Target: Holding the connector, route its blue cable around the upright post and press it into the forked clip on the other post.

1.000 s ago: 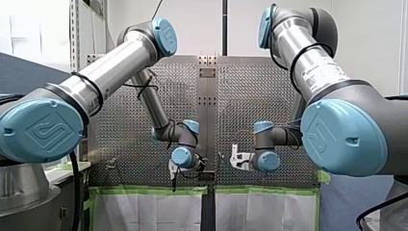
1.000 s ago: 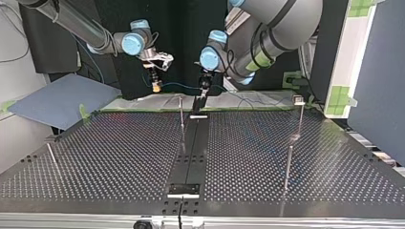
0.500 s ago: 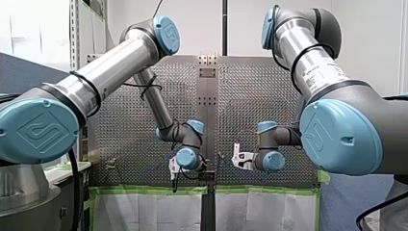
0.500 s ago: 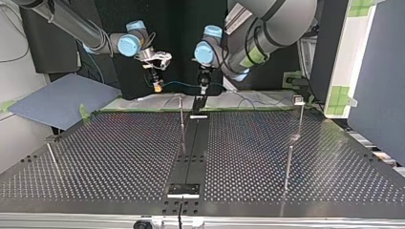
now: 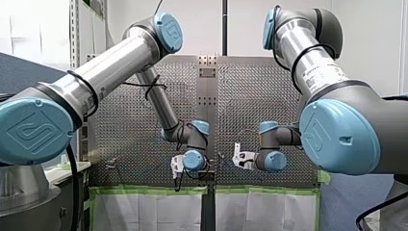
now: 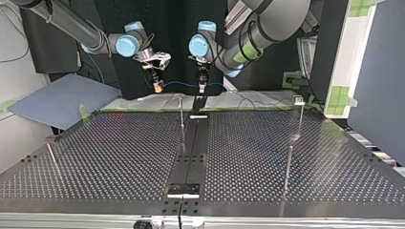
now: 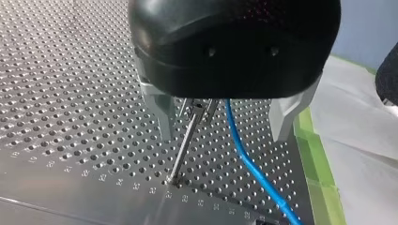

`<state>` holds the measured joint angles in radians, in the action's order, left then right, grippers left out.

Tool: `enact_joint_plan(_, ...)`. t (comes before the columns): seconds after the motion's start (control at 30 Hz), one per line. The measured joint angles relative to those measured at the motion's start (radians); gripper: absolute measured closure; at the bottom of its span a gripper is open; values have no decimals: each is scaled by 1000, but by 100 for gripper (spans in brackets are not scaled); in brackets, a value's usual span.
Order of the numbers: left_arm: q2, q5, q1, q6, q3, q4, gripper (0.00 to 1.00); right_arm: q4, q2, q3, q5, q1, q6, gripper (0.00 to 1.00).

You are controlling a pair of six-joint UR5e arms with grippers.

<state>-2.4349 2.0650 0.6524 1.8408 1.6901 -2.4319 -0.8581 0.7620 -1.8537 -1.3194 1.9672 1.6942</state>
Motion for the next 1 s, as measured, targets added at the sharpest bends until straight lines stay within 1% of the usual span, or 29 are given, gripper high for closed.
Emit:
enact_joint_plan(0.2,0,53,14,-9,0,6,0,-2,0,0,4,-3,2,100)
enact_joint_plan(0.23,0,65,16,-14,0,12,6,-2,0,0,4,-3,2,100)
enact_joint_plan(0.27,0,74,18,-18,0,17,27,-1,0,0,4,-3,2,100)
enact_joint_plan(0.3,0,83,20,-22,0,22,27,-1,0,0,5,-3,2,100)
enact_joint_plan(0.33,0,94,22,-27,0,28,39,0,0,0,5,-3,2,100)
enact_joint_plan(0.4,0,110,24,-33,0,35,39,2,0,0,5,-3,1,100)
enact_joint_plan(0.43,0,119,26,-36,0,37,60,3,0,0,5,-3,0,100)
enact_joint_plan(0.47,0,123,27,-38,0,38,64,4,0,0,5,-3,0,100)
enact_joint_plan(0.5,0,124,28,-39,0,39,64,4,0,0,5,-3,0,100)
enact_joint_plan(0.53,0,124,29,-41,0,40,71,5,0,0,5,-3,0,100)
enact_joint_plan(0.57,0,123,30,-41,0,41,74,5,0,0,5,-2,0,100)
enact_joint_plan(0.6,0,122,30,-42,0,41,74,5,0,0,5,-2,0,100)
enact_joint_plan(0.67,0,117,31,-43,0,41,82,6,0,0,5,-1,0,100)
enact_joint_plan(1.0,0,111,35,-44,0,42,82,7,0,0,5,-1,2,100)
